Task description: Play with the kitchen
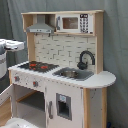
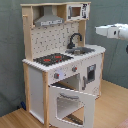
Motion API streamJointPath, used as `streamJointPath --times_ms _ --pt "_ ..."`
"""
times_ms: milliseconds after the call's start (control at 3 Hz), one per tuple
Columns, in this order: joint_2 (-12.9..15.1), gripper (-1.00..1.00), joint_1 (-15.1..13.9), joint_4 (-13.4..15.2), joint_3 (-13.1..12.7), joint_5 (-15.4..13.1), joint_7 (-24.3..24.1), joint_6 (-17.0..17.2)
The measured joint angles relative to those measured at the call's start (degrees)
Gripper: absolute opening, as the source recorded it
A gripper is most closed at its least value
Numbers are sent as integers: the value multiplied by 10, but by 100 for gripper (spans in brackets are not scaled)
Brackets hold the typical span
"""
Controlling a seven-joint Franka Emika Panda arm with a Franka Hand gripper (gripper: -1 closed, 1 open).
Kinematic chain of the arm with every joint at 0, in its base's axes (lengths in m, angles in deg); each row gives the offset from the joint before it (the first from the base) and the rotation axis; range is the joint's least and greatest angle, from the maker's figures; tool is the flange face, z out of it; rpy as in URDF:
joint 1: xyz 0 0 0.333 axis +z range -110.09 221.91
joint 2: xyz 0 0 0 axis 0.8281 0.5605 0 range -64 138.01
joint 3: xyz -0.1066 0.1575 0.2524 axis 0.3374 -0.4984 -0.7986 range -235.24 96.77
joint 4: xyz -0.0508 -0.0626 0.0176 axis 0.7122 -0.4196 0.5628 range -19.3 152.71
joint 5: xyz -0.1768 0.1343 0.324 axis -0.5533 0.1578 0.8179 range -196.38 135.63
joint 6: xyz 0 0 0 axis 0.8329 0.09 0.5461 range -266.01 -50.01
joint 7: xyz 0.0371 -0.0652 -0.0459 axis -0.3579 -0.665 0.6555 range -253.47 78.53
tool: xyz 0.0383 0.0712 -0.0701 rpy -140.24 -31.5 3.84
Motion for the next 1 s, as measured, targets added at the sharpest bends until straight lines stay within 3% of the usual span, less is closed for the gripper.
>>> streamJointPath --times_ms 333,1000 --pt "16 100 -38 -3 16 0 6 -41" --pt "46 100 -117 -19 20 0 12 -132"
